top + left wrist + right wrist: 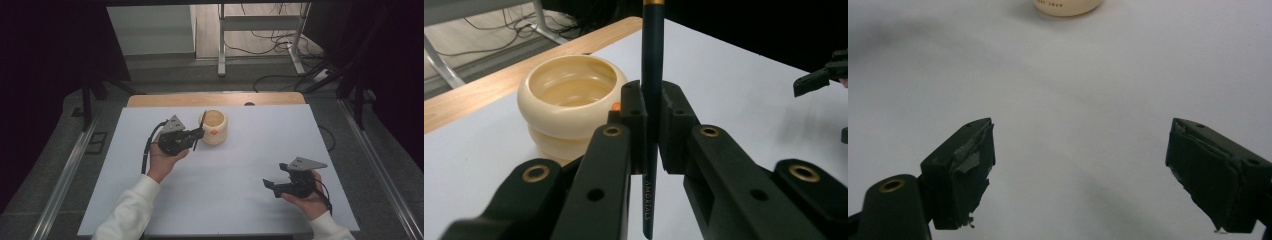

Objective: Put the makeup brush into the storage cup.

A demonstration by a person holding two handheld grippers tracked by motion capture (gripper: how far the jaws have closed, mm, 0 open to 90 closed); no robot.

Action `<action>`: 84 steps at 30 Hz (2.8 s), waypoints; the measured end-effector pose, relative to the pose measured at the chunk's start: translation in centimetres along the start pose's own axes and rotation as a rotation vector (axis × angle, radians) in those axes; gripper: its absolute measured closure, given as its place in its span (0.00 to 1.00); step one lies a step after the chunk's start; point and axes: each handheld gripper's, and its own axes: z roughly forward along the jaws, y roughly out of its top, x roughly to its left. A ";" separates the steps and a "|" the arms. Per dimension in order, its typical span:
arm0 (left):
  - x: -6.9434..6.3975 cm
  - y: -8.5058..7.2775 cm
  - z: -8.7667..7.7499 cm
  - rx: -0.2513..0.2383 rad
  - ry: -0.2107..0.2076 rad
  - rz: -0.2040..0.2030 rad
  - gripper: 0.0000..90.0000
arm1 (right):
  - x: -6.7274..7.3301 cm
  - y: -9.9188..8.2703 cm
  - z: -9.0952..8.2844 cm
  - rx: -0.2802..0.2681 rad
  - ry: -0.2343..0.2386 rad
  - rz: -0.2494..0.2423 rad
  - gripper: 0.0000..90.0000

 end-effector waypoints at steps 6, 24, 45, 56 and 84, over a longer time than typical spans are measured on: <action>0.3 0.7 0.4 0.007 0.006 0.008 0.93 | 0.0 0.0 0.0 0.000 0.002 0.000 0.14; 1.2 1.9 1.5 -0.015 0.012 -0.036 0.93 | 0.1 0.0 0.0 -0.007 -0.002 -0.008 0.15; 1.9 3.3 2.7 -0.033 0.023 -0.067 0.93 | 0.1 0.0 0.2 0.005 -0.001 -0.015 0.15; 2.2 3.9 3.4 -0.044 0.027 -0.095 0.92 | 0.2 0.0 0.2 0.009 -0.003 -0.020 0.15; 5.1 5.1 7.4 -0.041 0.085 -0.156 0.92 | 0.0 -0.1 0.3 0.016 0.001 -0.015 0.15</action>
